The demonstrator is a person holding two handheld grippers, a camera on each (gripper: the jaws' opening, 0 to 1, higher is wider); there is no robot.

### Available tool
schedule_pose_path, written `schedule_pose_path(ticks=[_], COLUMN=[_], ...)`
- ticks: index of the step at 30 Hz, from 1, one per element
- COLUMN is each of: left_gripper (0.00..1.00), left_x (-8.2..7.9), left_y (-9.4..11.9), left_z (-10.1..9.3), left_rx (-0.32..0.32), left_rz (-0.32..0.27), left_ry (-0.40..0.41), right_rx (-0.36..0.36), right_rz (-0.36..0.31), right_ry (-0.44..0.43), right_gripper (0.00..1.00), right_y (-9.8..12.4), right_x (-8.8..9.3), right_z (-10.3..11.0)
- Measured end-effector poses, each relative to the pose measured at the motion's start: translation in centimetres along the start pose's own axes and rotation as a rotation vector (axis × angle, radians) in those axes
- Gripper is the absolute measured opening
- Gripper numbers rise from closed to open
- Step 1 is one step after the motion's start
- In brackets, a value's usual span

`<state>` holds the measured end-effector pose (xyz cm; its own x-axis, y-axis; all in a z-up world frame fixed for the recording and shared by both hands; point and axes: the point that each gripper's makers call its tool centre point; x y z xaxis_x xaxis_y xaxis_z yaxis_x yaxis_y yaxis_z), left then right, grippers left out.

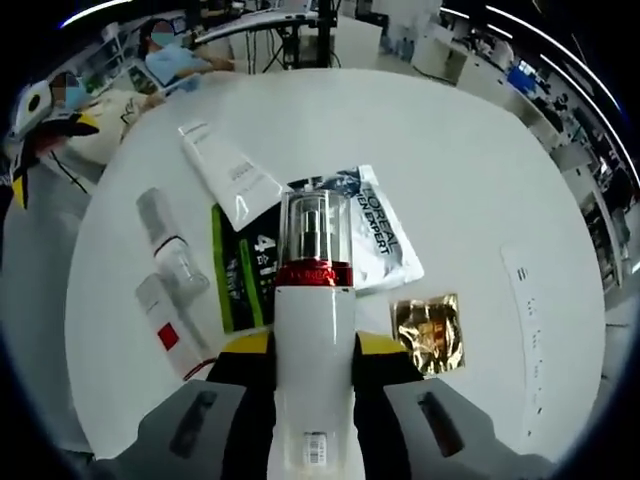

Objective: Arrange the skincare products in the storage area until every visible bottle or jar stands upright without overlapping.

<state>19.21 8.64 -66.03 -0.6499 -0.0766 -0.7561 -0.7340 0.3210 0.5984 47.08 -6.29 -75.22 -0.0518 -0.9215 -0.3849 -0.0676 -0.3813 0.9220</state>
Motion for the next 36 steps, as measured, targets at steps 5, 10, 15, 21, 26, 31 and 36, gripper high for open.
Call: schedule_pose_path(ticks=[5, 10, 15, 21, 26, 31, 36], left_gripper=[0.85, 0.84, 0.84, 0.84, 0.84, 0.84, 0.84], left_x=[0.0, 0.2, 0.3, 0.4, 0.5, 0.3, 0.1], left_y=[0.0, 0.1, 0.1, 0.0, 0.0, 0.1, 0.1], left_z=[0.0, 0.2, 0.4, 0.2, 0.1, 0.0, -0.2], left_rx=[0.001, 0.004, 0.006, 0.012, 0.013, 0.02, 0.022], left_rz=[0.0, 0.0, 0.002, 0.005, 0.006, -0.007, -0.019], left_ry=[-0.006, -0.013, -0.02, -0.034, -0.046, -0.02, -0.001], right_rx=[0.018, 0.024, 0.031, 0.041, 0.053, 0.06, 0.056], right_rz=[-0.031, -0.077, -0.106, -0.147, -0.18, -0.197, -0.205], right_ry=[-0.041, -0.095, -0.136, -0.171, -0.204, -0.224, -0.223], right_gripper=[0.28, 0.28, 0.28, 0.28, 0.28, 0.28, 0.28], right_y=[1.5, 2.4, 3.3, 4.8, 5.6, 6.4, 7.3], right_x=[0.1, 0.2, 0.8, 1.3, 2.0, 2.6, 2.9], right_z=[0.3, 0.3, 0.7, 1.6, 1.8, 1.9, 3.0])
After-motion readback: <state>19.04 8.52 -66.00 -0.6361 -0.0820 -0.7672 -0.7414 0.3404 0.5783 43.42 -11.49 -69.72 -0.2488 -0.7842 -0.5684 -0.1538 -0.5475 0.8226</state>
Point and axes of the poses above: the point that each gripper's makers call its tool centre point, and the gripper's own axes: y roughly backward along the fingers, z roughly to its left, x roughly out of its underside, and after that the axes turned 4 degrees about z, right-handed
